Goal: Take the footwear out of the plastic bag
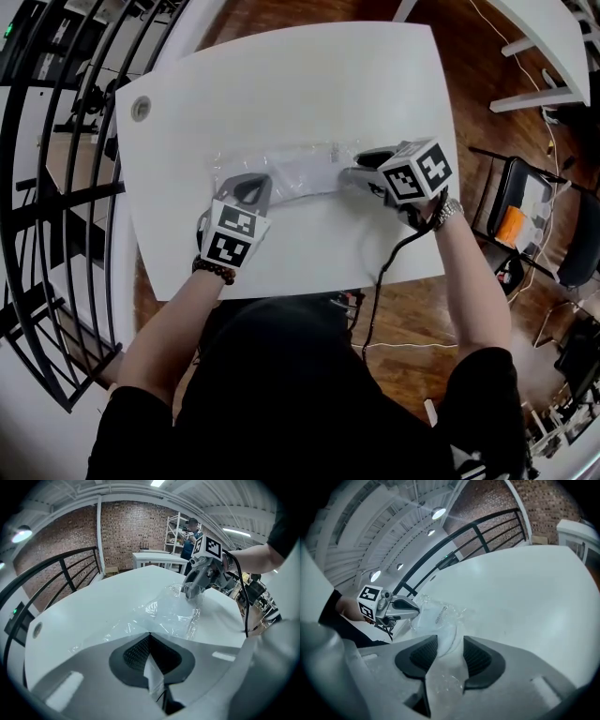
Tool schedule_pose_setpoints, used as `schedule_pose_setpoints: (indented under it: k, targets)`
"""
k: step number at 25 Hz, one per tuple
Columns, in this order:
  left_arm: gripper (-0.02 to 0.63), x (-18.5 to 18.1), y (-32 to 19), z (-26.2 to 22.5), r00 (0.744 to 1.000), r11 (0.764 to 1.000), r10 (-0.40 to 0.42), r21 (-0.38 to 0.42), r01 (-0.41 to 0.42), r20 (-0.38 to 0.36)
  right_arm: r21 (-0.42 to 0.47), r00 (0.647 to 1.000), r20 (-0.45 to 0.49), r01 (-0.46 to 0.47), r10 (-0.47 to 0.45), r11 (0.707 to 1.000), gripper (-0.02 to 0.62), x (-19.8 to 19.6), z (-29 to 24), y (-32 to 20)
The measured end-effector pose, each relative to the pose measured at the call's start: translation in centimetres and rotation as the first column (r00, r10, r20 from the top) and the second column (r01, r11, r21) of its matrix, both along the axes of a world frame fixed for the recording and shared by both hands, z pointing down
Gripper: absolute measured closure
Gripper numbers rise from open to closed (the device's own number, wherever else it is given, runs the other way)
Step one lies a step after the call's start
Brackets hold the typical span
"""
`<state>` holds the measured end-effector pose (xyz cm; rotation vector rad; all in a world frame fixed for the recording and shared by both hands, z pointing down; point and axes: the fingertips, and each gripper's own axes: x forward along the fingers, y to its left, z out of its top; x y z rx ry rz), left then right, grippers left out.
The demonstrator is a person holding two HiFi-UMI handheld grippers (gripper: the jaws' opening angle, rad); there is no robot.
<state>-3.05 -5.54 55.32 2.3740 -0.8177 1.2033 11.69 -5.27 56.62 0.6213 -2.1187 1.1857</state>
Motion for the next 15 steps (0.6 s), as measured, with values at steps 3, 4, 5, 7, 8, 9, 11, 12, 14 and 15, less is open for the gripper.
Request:
schedule_pose_setpoints:
  k: [3,4,5,7,8,9,11,12,14,15]
  targets:
    - [0.589,0.0,0.1,0.1,1.0,1.0,-0.002,0.002,0.002,-0.002,-0.038,1.0,0.016,0.016,-0.015,0.999,0.431,-0.3,0.2,-0.2]
    - [0.589,0.0,0.1,0.1,1.0,1.0,-0.004,0.003,0.004,-0.002,-0.049,1.0,0.023,0.02,-0.019,0.999,0.433,-0.4,0.2,-0.2]
    - [0.589,0.0,0.1,0.0,1.0,1.0,-0.006,0.004,0.006,-0.003,-0.059,0.999,0.031,0.024,-0.022,0.998,0.431,-0.6,0.1,-0.2]
    - [0.589,-0.1,0.1,0.0,1.0,1.0,-0.01,0.006,0.01,-0.005,-0.071,0.999,0.04,0.028,-0.025,0.997,0.433,-0.8,0.1,-0.4]
    - [0.589,-0.2,0.0,0.0,1.0,1.0,-0.012,0.006,0.012,-0.007,-0.073,0.999,0.038,0.028,-0.026,0.997,0.434,-0.9,0.1,-0.5]
    - [0.589,-0.2,0.0,0.0,1.0,1.0,-0.014,0.005,0.014,-0.008,-0.071,0.999,0.034,0.028,-0.026,0.997,0.447,-0.8,0.1,-0.6]
    - [0.589,-0.2,0.0,-0.1,1.0,1.0,-0.016,0.004,0.017,-0.008,-0.063,0.999,0.031,0.021,-0.019,0.998,0.478,-0.6,0.1,-0.7]
    - [0.589,-0.2,0.1,-0.1,1.0,1.0,-0.017,0.003,0.017,-0.009,-0.059,0.999,0.036,0.015,-0.013,0.998,0.485,-0.5,0.0,-0.7]
    - [0.589,-0.1,0.3,-0.5,1.0,1.0,-0.018,0.001,0.018,-0.024,-0.051,0.999,0.049,0.0,0.002,0.999,0.502,-0.4,-0.3,-0.8]
    - [0.589,-0.1,0.3,-1.0,0.999,1.0,-0.019,0.0,0.019,-0.04,-0.045,0.998,0.054,-0.007,0.009,0.999,0.508,-0.3,-0.4,-0.9]
